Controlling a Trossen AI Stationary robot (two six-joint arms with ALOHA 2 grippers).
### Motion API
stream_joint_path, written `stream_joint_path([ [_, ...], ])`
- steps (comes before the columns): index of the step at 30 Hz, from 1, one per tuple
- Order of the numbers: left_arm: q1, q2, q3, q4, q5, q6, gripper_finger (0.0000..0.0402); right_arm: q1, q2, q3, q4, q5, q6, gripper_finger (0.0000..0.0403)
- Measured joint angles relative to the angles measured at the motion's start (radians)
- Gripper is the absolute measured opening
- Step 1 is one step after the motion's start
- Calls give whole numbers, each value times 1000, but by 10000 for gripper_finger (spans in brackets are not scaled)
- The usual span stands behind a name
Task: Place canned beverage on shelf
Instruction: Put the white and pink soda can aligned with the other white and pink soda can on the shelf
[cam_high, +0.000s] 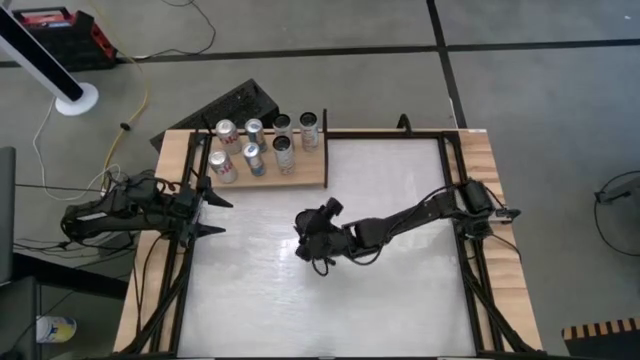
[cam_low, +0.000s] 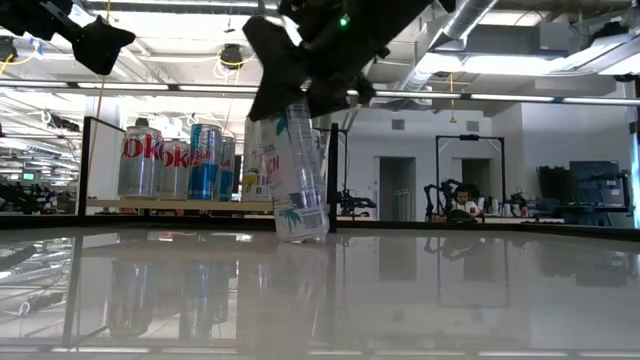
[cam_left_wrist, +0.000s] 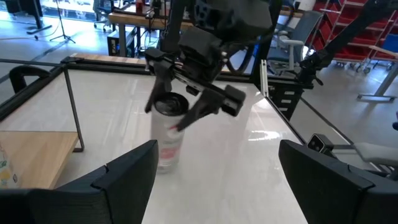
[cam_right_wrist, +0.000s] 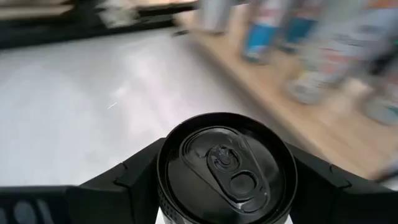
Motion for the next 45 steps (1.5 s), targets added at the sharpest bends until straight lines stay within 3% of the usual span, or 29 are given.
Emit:
stream_joint_path([
  [6,0,0,0,1,0,0,318,-33,-21,-1,57,-271,-172,283],
  [16,0,0,0,0,-2,0,318,-60,-19,-18,206,-473,-337,283],
  [19,0,0,0,0,-2,0,318,-72,-19,-51,288,-503,-348,283],
  [24,0,0,0,0,-2,0,318,-85,-19,-55,279,-518,-348,288],
  [32,0,0,0,0,-3,0,318,-90,-17,-57,252,-516,-345,389],
  [38,0,0,0,0,-3,5,318,-89,-18,-54,223,-515,-337,381],
  [45,0,0,0,0,-3,5,318,-89,-25,70,9,-512,-313,388],
])
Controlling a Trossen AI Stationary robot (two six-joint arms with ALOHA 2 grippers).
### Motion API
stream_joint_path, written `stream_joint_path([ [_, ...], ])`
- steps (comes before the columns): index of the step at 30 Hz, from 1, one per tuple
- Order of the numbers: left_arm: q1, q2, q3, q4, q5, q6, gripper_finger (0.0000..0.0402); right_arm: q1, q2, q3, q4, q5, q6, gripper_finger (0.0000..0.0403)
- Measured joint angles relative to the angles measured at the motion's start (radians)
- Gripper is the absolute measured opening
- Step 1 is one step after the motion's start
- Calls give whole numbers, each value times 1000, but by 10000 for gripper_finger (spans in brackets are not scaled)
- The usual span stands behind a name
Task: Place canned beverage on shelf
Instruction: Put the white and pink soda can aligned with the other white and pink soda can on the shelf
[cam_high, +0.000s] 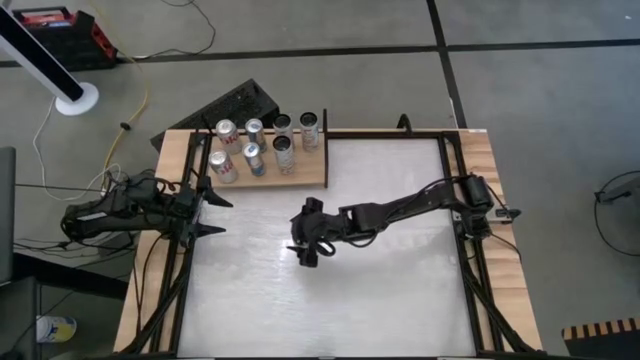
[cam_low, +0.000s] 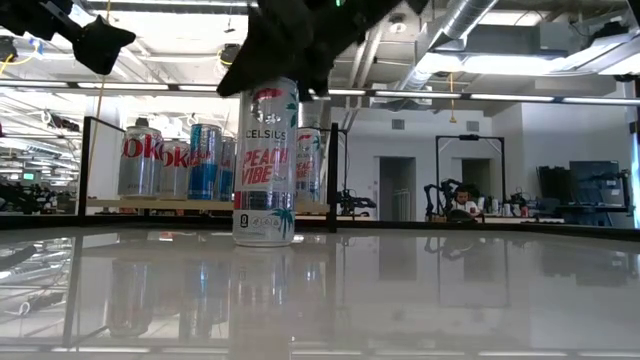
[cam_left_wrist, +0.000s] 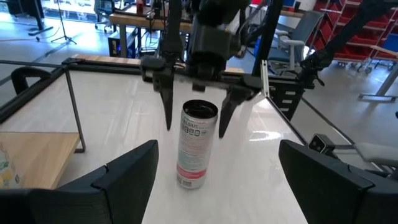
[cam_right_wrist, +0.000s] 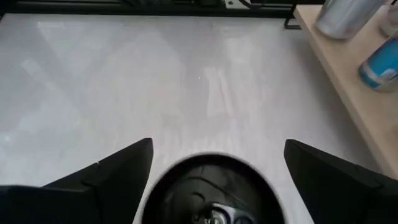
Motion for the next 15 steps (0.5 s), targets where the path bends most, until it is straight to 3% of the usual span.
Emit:
stream_joint_path([
  [7,0,0,0,0,0,-1,318,13,-2,169,-276,0,5,388],
  [15,0,0,0,0,0,-1,318,37,-2,217,-391,3,8,384],
])
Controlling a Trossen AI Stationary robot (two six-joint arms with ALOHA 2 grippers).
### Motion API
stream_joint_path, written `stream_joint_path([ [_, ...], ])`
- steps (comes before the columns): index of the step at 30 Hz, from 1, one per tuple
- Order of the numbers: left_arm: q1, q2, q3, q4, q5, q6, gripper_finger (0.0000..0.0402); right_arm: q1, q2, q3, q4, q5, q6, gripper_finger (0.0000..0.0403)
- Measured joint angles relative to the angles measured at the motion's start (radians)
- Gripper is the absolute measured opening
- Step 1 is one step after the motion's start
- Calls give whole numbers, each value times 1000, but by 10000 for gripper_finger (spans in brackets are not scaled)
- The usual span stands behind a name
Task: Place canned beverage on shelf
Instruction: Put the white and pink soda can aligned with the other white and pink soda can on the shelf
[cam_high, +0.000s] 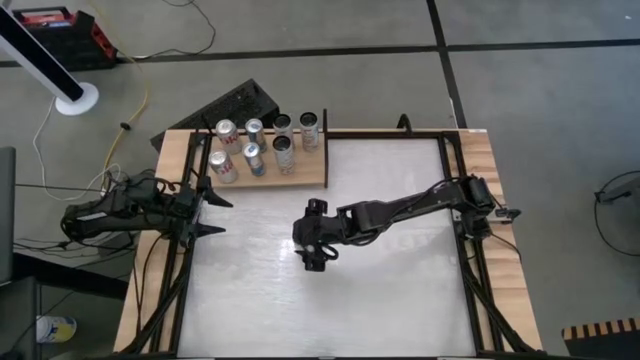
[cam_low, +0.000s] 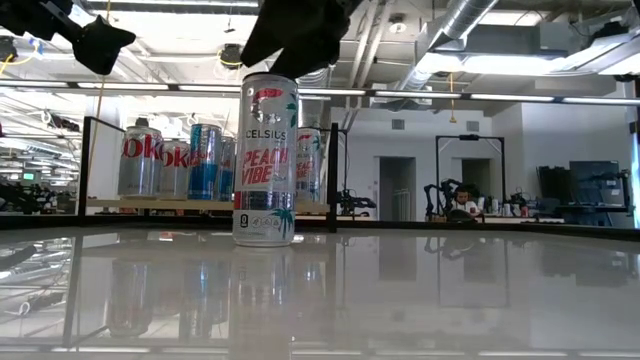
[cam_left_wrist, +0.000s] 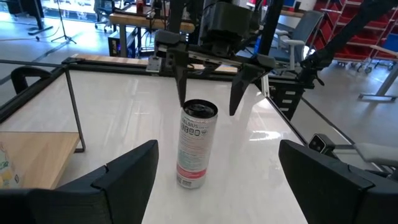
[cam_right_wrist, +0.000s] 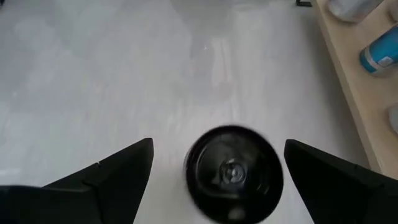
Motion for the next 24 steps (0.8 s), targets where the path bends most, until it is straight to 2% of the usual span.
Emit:
stream_joint_path([
  [24,0,0,0,0,0,0,318,-2,-11,1,-48,31,5,384],
])
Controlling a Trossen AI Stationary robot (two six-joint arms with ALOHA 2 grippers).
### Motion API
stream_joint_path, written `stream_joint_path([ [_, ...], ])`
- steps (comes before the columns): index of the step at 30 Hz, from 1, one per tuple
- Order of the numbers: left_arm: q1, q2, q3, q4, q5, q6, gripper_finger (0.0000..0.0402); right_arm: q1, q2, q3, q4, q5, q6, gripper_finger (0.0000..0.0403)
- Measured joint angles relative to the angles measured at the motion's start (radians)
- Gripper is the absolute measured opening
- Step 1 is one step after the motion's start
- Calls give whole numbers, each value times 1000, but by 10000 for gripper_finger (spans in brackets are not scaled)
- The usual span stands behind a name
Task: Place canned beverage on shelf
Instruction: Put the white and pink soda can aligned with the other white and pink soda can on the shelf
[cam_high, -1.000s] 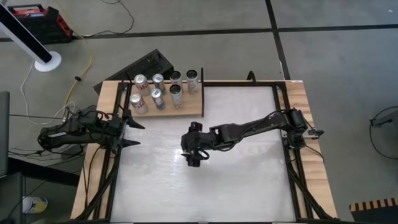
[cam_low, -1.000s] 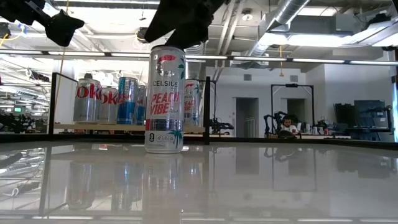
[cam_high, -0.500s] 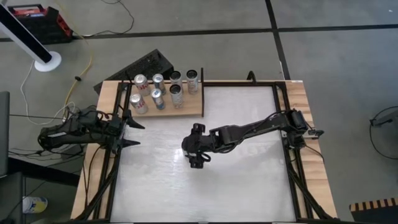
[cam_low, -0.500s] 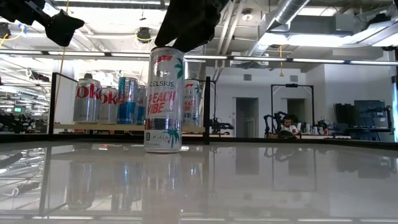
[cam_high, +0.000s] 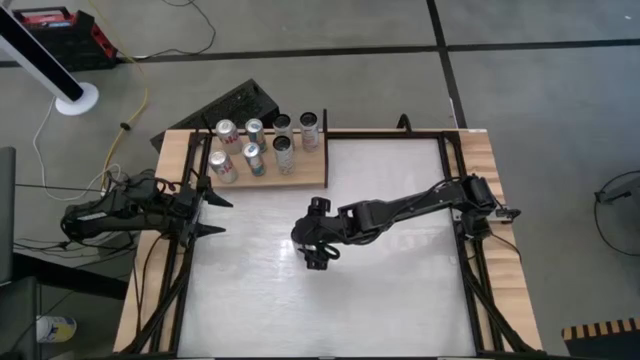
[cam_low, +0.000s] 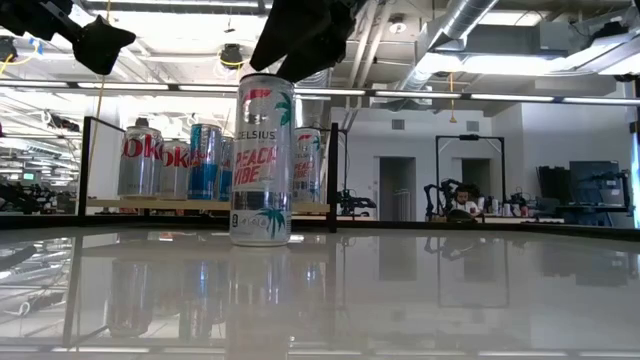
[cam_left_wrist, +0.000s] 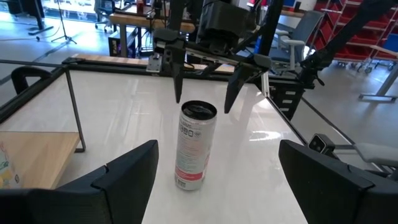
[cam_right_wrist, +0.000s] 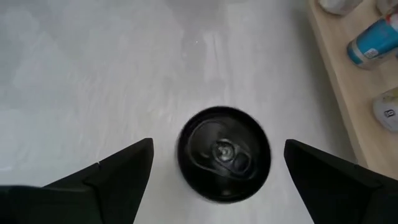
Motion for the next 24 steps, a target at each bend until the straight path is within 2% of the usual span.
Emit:
stream_joint_path([
  [6,0,0,0,0,0,0,318,3,-7,1,-9,32,4,384],
  [24,0,0,0,0,0,0,318,2,7,0,-5,31,66,384],
])
